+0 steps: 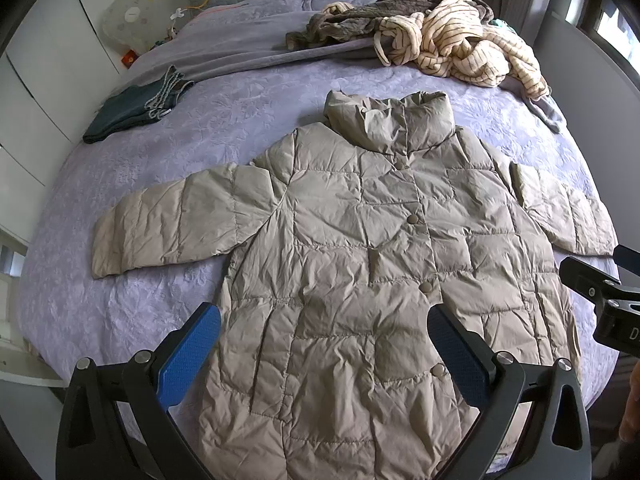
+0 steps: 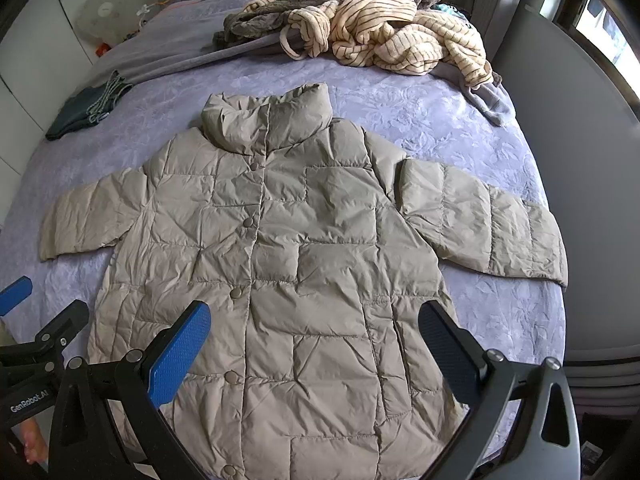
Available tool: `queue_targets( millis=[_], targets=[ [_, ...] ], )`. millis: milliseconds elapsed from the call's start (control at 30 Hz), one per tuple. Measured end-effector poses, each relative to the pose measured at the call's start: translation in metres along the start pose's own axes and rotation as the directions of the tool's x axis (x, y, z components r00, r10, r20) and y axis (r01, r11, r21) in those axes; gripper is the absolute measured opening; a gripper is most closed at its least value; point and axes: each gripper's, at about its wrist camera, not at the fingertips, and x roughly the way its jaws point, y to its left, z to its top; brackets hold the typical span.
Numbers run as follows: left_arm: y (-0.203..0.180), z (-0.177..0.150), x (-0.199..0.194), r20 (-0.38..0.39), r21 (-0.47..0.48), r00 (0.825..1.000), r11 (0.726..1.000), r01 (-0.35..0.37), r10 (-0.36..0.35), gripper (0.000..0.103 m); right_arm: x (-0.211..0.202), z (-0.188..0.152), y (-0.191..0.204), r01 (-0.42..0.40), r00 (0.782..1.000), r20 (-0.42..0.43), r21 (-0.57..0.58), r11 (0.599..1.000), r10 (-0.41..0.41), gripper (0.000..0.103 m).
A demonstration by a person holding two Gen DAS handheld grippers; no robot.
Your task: Fold large clothes
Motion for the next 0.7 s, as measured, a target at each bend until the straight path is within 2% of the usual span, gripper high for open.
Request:
queue_targets(
  millis=[700],
  targets=[
    [0.0005, 0.0001, 0.0000, -0.001, -0.001, 1.000, 1.000, 0.001, -0.001, 0.103, 0.0006, 0.0008, 0.0004, -0.001, 1.000, -0.001, 0.001, 1.000, 0.001, 0.103]
  ],
)
